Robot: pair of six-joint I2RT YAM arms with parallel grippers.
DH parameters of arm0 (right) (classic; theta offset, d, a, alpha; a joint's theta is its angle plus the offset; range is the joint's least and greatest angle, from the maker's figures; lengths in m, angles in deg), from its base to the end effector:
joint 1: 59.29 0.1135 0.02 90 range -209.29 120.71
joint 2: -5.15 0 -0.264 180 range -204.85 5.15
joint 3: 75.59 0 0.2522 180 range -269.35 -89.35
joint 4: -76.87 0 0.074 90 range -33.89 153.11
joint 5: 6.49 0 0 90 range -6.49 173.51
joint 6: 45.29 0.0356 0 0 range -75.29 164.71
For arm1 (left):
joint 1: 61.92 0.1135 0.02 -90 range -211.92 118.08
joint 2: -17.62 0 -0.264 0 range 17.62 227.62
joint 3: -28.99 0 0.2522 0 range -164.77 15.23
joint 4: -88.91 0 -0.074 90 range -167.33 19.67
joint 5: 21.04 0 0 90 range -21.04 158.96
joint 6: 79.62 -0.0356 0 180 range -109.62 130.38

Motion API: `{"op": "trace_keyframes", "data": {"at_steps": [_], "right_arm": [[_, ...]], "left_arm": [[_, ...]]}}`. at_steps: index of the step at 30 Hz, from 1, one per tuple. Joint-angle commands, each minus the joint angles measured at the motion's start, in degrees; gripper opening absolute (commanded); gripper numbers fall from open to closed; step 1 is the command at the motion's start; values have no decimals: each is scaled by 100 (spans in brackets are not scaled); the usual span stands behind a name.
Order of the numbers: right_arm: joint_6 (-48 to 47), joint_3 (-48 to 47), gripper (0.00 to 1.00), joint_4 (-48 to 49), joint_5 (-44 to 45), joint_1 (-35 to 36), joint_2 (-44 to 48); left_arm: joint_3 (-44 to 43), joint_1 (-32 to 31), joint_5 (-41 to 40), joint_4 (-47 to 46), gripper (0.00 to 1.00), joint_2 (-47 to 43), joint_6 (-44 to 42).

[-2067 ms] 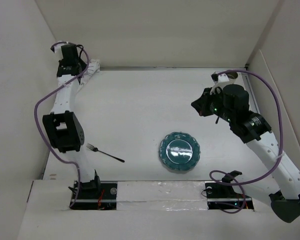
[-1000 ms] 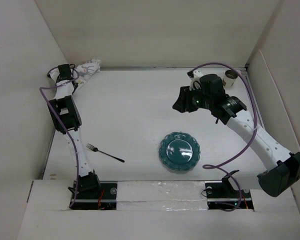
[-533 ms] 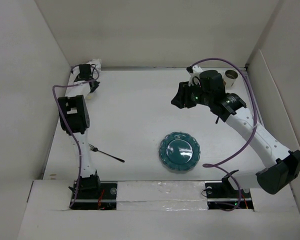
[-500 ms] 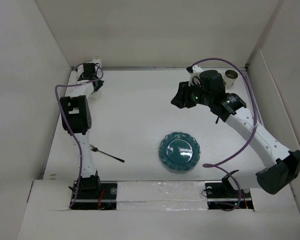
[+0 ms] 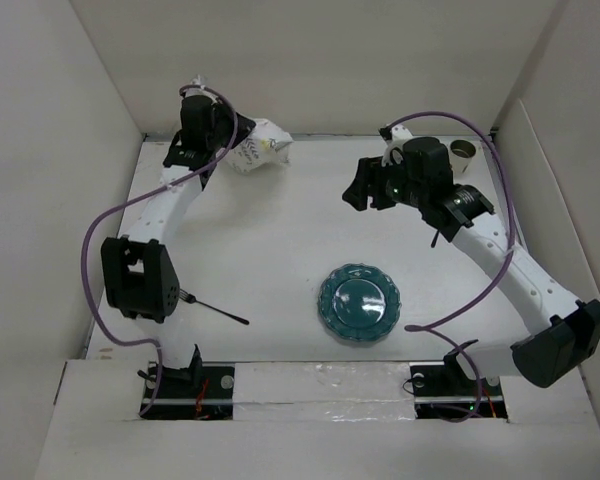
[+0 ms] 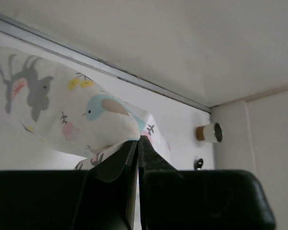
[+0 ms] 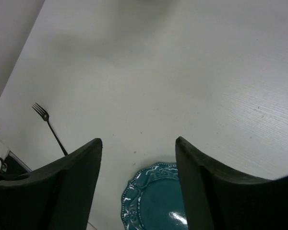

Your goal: Set the dinner table for one person

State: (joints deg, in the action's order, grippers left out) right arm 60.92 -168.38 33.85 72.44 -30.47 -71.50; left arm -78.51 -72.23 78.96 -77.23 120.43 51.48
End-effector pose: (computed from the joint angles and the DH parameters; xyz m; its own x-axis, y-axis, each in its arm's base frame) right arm 0.2582 0.1499 0.3912 -0.5543 0.0077 -0.8323 -0.4878 0.8072 0.3324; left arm 0.4294 -0.0844 0.3742 -0.3449 -0.5953 -0.7257 0.1568 0.7258 -0.6698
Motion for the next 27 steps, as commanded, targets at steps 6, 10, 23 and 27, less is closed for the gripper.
{"op": "trace_keyframes", "data": {"at_steps": [6,10,23,27], "right_arm": [[348,36,83,508,202,-87,-746],[602,132,92,894,308,-35,-1474],[1271,-595,24,1388,184,80,-3418],[1420,-904,58,1449,97,133,-3823]], "left_arm": [[1762,-23,679,-363,0,-928,190],[1639,-612,-126,551,0,-1069,-418],[1620,-1228,-1982,1687,64,-1631,-1571],[2683,-747,-2284,1396,62,-2229,-1229]]}}
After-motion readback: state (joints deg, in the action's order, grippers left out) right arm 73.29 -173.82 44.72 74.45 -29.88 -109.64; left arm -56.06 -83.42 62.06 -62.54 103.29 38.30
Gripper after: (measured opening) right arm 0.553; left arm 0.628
